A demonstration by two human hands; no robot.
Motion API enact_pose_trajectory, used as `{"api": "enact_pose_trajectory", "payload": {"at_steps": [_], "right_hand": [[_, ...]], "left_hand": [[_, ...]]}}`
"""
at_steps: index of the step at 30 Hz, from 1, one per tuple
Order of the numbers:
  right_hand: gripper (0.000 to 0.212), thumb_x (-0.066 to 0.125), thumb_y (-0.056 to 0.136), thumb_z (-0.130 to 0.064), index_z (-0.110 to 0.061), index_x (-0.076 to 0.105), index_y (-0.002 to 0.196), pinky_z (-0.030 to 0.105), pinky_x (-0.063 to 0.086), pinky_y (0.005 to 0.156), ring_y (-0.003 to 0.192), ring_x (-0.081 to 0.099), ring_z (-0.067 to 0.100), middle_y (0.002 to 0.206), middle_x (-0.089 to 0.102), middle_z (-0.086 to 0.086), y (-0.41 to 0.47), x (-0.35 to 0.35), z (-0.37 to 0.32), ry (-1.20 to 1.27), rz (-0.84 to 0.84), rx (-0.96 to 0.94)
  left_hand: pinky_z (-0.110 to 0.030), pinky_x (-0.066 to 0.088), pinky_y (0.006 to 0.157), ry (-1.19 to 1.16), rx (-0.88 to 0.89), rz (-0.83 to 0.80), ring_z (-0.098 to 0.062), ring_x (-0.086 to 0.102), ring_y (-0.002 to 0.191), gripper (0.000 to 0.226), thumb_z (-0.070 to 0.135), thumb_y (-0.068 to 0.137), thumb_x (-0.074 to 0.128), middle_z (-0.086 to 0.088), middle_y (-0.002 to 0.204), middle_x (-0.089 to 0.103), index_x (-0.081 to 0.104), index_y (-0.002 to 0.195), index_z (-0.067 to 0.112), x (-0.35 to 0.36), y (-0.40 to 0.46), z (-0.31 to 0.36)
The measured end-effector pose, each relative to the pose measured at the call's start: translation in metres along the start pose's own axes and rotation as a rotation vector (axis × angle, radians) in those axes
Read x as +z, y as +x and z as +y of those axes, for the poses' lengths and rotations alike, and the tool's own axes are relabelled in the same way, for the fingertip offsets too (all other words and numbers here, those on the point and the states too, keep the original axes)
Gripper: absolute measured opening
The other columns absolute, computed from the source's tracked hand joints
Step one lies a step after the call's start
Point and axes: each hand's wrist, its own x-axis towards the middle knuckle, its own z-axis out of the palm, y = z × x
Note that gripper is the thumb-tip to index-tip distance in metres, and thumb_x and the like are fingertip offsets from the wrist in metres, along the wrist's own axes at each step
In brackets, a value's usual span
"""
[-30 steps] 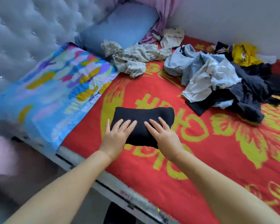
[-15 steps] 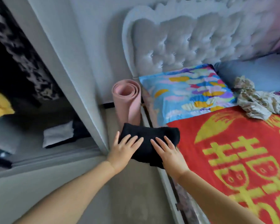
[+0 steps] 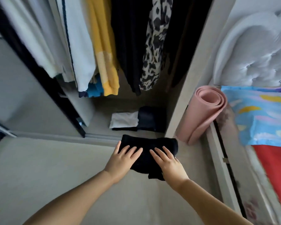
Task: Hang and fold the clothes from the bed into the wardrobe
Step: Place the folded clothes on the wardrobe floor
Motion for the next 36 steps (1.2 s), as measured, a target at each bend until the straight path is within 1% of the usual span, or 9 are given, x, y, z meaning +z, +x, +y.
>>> {"api": "enact_pose_trajectory", "payload": {"at_steps": [4, 12, 15, 19, 24, 29, 32, 34, 36], "right_hand": [[0.092, 0.060, 0.090, -0.018, -0.031, -0.005, 0.153, 0.040, 0.024, 0.116, 0.148, -0.003, 0.023, 0.161, 0.002, -0.008, 0.045, 0.008, -0.039, 0.005, -0.037, -0.026], [0.090, 0.059, 0.089, -0.029, -0.030, -0.004, 0.153, 0.041, 0.023, 0.116, 0.148, -0.005, 0.023, 0.161, 0.002, -0.006, 0.158, 0.040, -0.036, 0.009, -0.116, -0.088], [0.088, 0.057, 0.090, -0.039, -0.031, -0.005, 0.153, 0.038, 0.020, 0.117, 0.148, -0.005, 0.023, 0.161, 0.001, -0.007, 0.223, 0.070, -0.021, -0.006, -0.138, -0.129], [0.089, 0.058, 0.089, -0.045, -0.032, -0.001, 0.153, 0.037, 0.024, 0.116, 0.148, -0.003, 0.022, 0.160, 0.004, -0.008, 0.320, 0.112, -0.001, -0.030, -0.145, -0.170], [0.093, 0.062, 0.085, -0.050, -0.031, 0.002, 0.153, 0.038, 0.029, 0.113, 0.148, 0.001, 0.020, 0.160, 0.008, -0.008, 0.433, 0.183, 0.024, -0.074, -0.118, -0.177], [0.084, 0.053, 0.091, -0.014, -0.029, -0.002, 0.153, 0.040, 0.038, 0.108, 0.149, 0.001, 0.024, 0.162, 0.004, -0.002, 0.538, 0.223, 0.051, -0.183, -0.021, -0.203], [0.085, 0.052, 0.091, -0.009, -0.028, -0.004, 0.153, 0.043, 0.035, 0.109, 0.148, 0.000, 0.026, 0.162, 0.002, -0.001, 0.592, 0.220, 0.069, -0.223, 0.086, -0.187], [0.085, 0.054, 0.090, -0.008, -0.029, 0.001, 0.153, 0.044, 0.039, 0.105, 0.148, 0.004, 0.026, 0.161, 0.007, -0.002, 0.621, 0.218, 0.083, -0.206, 0.186, -0.180], [0.083, 0.053, 0.090, -0.006, -0.030, 0.005, 0.153, 0.044, 0.040, 0.103, 0.148, 0.006, 0.027, 0.161, 0.011, -0.001, 0.646, 0.229, 0.098, -0.221, 0.282, -0.160]], "left_hand": [[-0.052, 0.054, 0.085, -0.013, -0.040, 0.012, -0.025, 0.071, 0.089, 0.094, 0.001, 0.027, 0.089, -0.004, 0.102, 0.073, 0.069, 0.118, 0.016, 0.018, -0.013, -0.055], [-0.051, 0.055, 0.083, -0.044, -0.092, 0.068, -0.025, 0.071, 0.087, 0.078, 0.002, 0.041, 0.086, -0.005, 0.099, 0.073, 0.070, 0.117, 0.015, 0.098, 0.028, -0.124], [-0.047, 0.057, 0.081, -0.084, -0.096, 0.100, -0.024, 0.071, 0.084, 0.070, 0.001, 0.046, 0.083, -0.004, 0.097, 0.073, 0.071, 0.114, 0.014, 0.151, 0.062, -0.155], [-0.044, 0.057, 0.081, -0.076, -0.121, 0.139, -0.023, 0.071, 0.082, 0.056, 0.000, 0.058, 0.058, -0.003, 0.095, 0.073, 0.073, 0.111, 0.015, 0.226, 0.110, -0.201], [-0.041, 0.058, 0.078, -0.015, -0.115, 0.144, -0.027, 0.069, 0.076, 0.062, -0.001, 0.057, 0.052, -0.006, 0.096, 0.072, 0.070, 0.114, 0.012, 0.332, 0.164, -0.255], [-0.033, 0.057, 0.067, 0.103, -0.114, 0.206, -0.027, 0.068, 0.072, 0.054, 0.004, 0.068, 0.048, -0.006, 0.095, 0.072, 0.070, 0.116, 0.016, 0.408, 0.227, -0.311], [-0.041, 0.057, 0.077, 0.170, -0.150, 0.217, -0.030, 0.069, 0.086, 0.062, 0.009, 0.063, 0.065, -0.009, 0.105, 0.071, 0.064, 0.125, 0.014, 0.435, 0.270, -0.340], [-0.045, 0.055, 0.086, 0.181, -0.201, 0.274, -0.029, 0.069, 0.093, 0.058, 0.009, 0.073, 0.044, -0.007, 0.109, 0.070, 0.062, 0.127, 0.014, 0.447, 0.300, -0.354], [-0.049, 0.052, 0.090, 0.184, -0.240, 0.318, -0.030, 0.067, 0.098, 0.059, 0.004, 0.074, 0.041, -0.009, 0.112, 0.069, 0.060, 0.129, 0.013, 0.470, 0.326, -0.362]]}}
